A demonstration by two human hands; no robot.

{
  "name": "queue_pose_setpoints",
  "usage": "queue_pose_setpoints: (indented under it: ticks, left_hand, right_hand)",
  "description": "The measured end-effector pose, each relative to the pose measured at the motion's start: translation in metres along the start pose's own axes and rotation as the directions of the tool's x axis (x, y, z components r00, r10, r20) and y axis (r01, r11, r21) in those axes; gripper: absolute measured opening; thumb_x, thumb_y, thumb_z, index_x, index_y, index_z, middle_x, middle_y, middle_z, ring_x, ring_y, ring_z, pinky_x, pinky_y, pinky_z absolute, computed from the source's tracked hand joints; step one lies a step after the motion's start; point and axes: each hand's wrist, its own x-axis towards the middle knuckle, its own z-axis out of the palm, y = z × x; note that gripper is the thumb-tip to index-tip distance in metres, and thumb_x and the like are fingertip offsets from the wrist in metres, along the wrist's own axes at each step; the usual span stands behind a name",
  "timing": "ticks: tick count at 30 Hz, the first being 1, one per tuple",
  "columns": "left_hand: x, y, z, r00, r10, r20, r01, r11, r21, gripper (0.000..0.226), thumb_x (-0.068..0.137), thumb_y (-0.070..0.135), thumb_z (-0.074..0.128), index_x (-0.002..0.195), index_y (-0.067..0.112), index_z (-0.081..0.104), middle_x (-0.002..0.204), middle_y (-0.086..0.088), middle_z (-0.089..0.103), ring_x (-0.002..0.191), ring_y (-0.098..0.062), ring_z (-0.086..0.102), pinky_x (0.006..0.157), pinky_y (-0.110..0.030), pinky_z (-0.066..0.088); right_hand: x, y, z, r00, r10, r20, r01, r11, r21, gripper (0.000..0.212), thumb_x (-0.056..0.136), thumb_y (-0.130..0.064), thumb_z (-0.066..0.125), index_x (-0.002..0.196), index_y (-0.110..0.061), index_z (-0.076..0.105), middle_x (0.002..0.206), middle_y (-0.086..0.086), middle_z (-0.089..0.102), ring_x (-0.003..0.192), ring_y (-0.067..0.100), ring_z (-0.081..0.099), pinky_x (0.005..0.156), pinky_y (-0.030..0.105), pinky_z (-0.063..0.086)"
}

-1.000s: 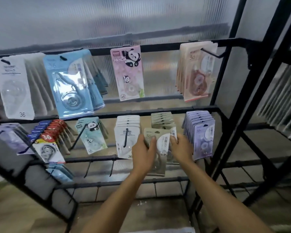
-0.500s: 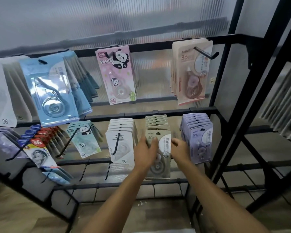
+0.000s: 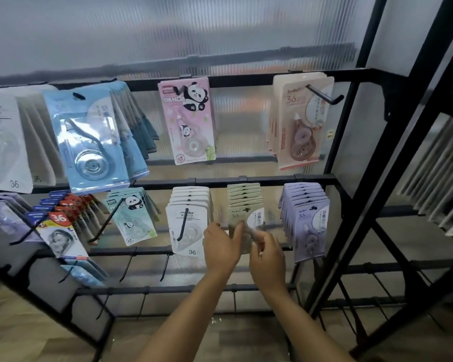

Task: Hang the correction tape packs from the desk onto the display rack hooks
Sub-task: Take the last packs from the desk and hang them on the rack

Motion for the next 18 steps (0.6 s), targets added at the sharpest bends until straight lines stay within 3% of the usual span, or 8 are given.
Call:
queue_pose_setpoints:
  ticks: [4, 8, 11, 15, 18]
  left_hand:
    - [-0.019, -0.038, -0.029, 0.993, 0.065, 0.095, -0.068, 0.997, 0.036, 0.038, 0.094, 0.036, 0.054, 0.119, 0.008, 0.052, 0.114, -0.008, 0.062, 0.106, -0.023, 0.059, 0.084, -0.03, 0.046]
    - [-0.031, -0.097, -0.098, 0.998, 0.029, 0.051, -0.034, 0.993, 0.115, 0.027, 0.098, 0.027, 0.047, 0.118, 0.013, 0.056, 0.112, -0.004, 0.066, 0.105, -0.021, 0.06, 0.079, -0.025, 0.041]
    - [-0.046, -0.148, -0.173, 1.0, 0.004, -0.026, 0.001, 0.984, 0.181, 0.027, 0.098, 0.028, 0.047, 0.117, 0.013, 0.058, 0.112, -0.007, 0.067, 0.105, -0.026, 0.062, 0.079, -0.029, 0.043]
    - [-0.083, -0.221, -0.289, 0.984, -0.012, -0.176, 0.056, 0.967, 0.248, 0.024, 0.096, 0.026, 0.047, 0.1, 0.007, 0.061, 0.1, -0.013, 0.068, 0.096, -0.032, 0.063, 0.078, -0.041, 0.048]
    - [-0.115, -0.273, -0.377, 0.956, -0.036, -0.29, 0.12, 0.953, 0.278, 0.024, 0.096, 0.023, 0.048, 0.107, 0.005, 0.06, 0.105, -0.017, 0.065, 0.099, -0.034, 0.06, 0.082, -0.04, 0.045]
  right_hand:
    - [-0.03, -0.023, 0.026, 0.989, -0.055, 0.141, 0.061, 0.997, -0.04, 0.015, 0.095, -0.01, 0.05, 0.094, -0.018, 0.062, 0.089, -0.005, 0.061, 0.084, 0.012, 0.057, 0.07, 0.022, 0.045]
    - [-0.078, -0.061, 0.077, 0.941, -0.094, 0.325, 0.132, 0.986, -0.099, 0.018, 0.095, -0.013, 0.048, 0.094, -0.023, 0.063, 0.089, -0.007, 0.063, 0.081, 0.009, 0.055, 0.065, 0.022, 0.042]
    - [-0.127, -0.103, 0.128, 0.872, -0.195, 0.45, 0.25, 0.966, -0.066, 0.021, 0.091, -0.008, 0.048, 0.094, -0.02, 0.065, 0.091, -0.002, 0.066, 0.084, 0.016, 0.059, 0.071, 0.028, 0.045]
    - [-0.212, -0.17, 0.205, 0.767, -0.314, 0.56, 0.386, 0.922, -0.013, 0.028, 0.089, -0.009, 0.048, 0.107, -0.019, 0.068, 0.104, 0.004, 0.068, 0.096, 0.022, 0.061, 0.076, 0.028, 0.045]
    - [-0.28, -0.225, 0.258, 0.642, -0.438, 0.63, 0.514, 0.855, 0.071, 0.028, 0.083, -0.005, 0.05, 0.102, -0.014, 0.068, 0.097, 0.011, 0.069, 0.091, 0.028, 0.062, 0.072, 0.031, 0.043]
